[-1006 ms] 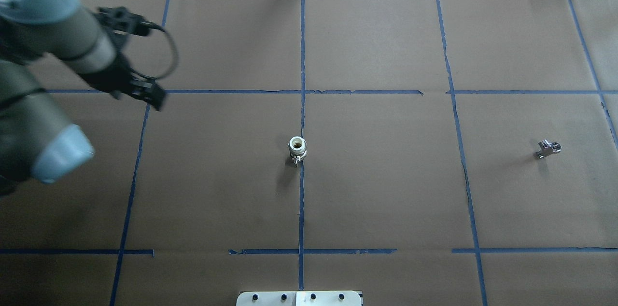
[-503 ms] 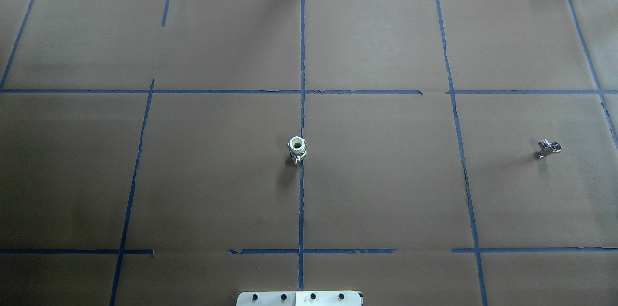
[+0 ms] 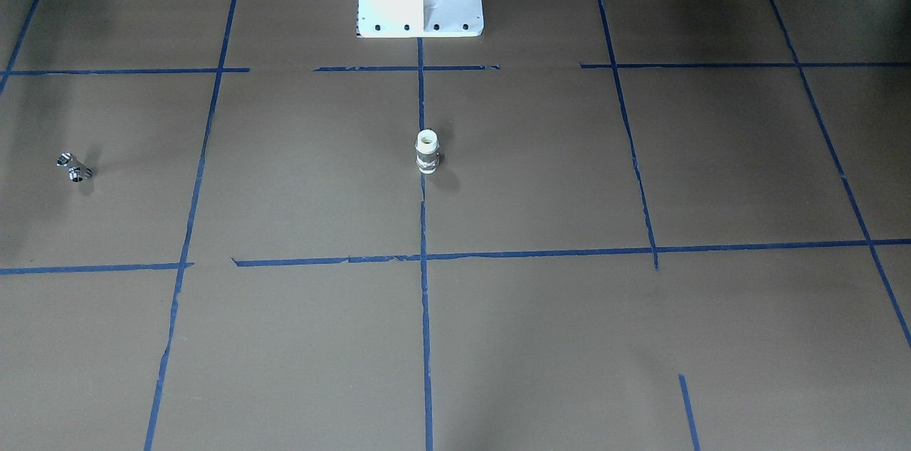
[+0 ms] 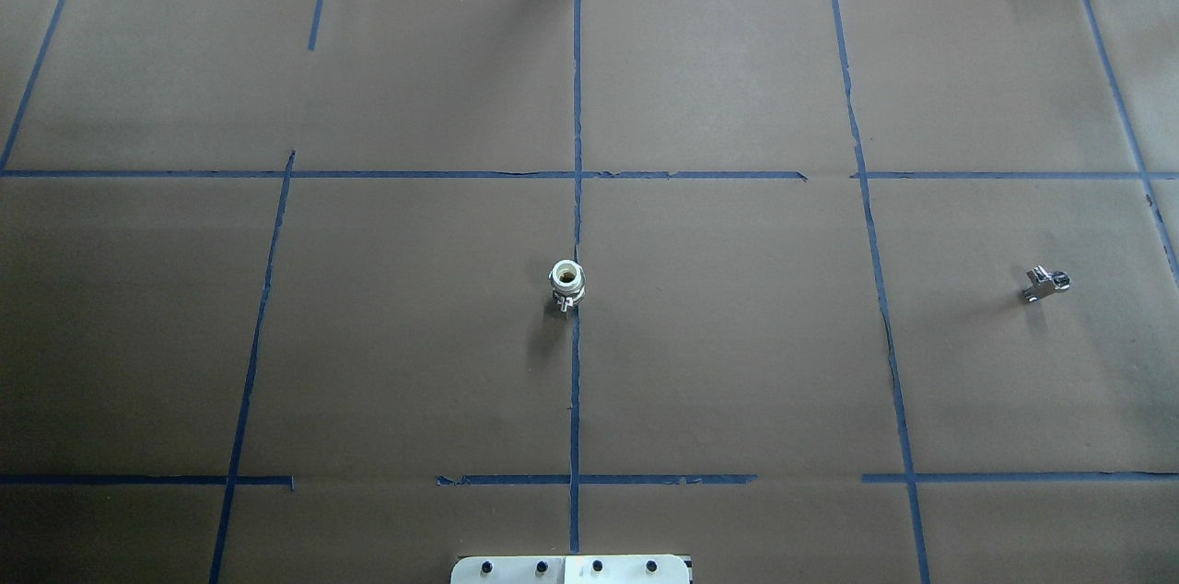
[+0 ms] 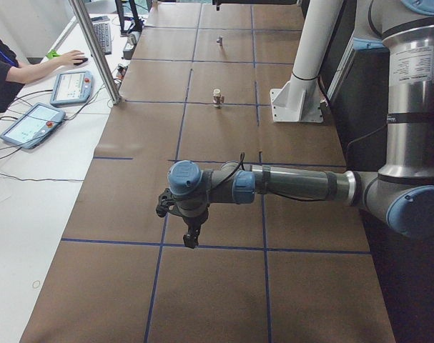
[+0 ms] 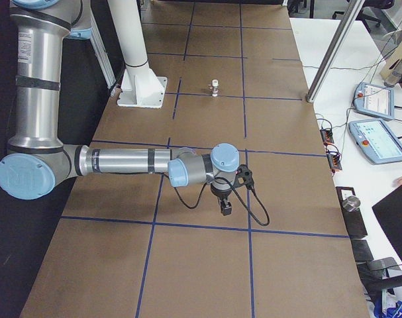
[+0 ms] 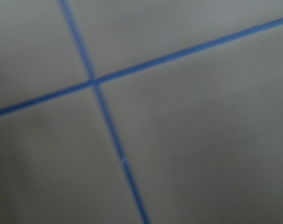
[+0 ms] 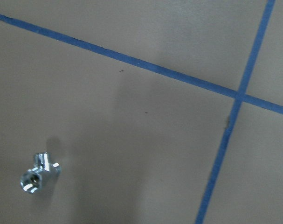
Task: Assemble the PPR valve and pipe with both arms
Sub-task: 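Lower the right gripper onto the chrome pipe nipple and grasp it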
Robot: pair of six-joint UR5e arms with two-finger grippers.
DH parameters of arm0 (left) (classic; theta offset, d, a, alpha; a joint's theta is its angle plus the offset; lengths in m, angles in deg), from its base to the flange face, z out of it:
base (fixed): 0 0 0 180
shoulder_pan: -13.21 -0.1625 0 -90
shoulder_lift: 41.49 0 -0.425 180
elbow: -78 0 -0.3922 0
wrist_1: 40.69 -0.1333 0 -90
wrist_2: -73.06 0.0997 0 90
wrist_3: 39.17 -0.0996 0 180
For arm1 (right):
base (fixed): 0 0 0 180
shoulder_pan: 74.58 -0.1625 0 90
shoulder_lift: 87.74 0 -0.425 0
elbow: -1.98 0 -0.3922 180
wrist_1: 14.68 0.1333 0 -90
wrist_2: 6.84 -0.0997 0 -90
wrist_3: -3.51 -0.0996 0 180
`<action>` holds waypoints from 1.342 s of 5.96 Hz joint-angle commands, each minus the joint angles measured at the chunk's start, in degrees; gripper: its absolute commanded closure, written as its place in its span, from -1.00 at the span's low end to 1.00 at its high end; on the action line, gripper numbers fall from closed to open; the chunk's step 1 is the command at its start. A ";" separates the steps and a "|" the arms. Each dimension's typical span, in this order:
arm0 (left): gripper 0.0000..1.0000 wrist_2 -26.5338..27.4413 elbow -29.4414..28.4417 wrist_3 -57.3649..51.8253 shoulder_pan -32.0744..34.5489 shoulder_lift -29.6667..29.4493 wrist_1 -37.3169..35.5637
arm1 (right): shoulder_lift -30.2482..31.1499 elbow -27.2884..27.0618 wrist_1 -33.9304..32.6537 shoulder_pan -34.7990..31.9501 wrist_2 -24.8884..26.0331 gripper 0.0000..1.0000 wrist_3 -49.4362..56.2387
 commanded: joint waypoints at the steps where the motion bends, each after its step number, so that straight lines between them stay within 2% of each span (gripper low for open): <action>1: -1.00 -0.79 0.11 0.00 0.34 0.36 0.16 | 0.81 0.02 15.94 10.22 2.71 -1.00 -16.71; 3: -1.00 -0.80 0.20 0.09 0.34 0.45 0.16 | -0.07 -0.07 16.46 18.76 10.18 -1.00 -16.85; 6: -1.00 -0.80 0.29 0.44 0.34 0.36 0.16 | -0.42 -0.16 16.55 21.60 10.12 -1.00 -16.68; 7: -1.00 -0.80 0.37 1.14 0.34 0.36 0.16 | -0.24 0.02 16.46 21.78 10.12 -0.66 -16.77; 8: -1.00 -0.80 0.55 1.66 0.34 0.36 0.16 | -0.07 0.11 16.46 21.70 10.12 0.57 -16.51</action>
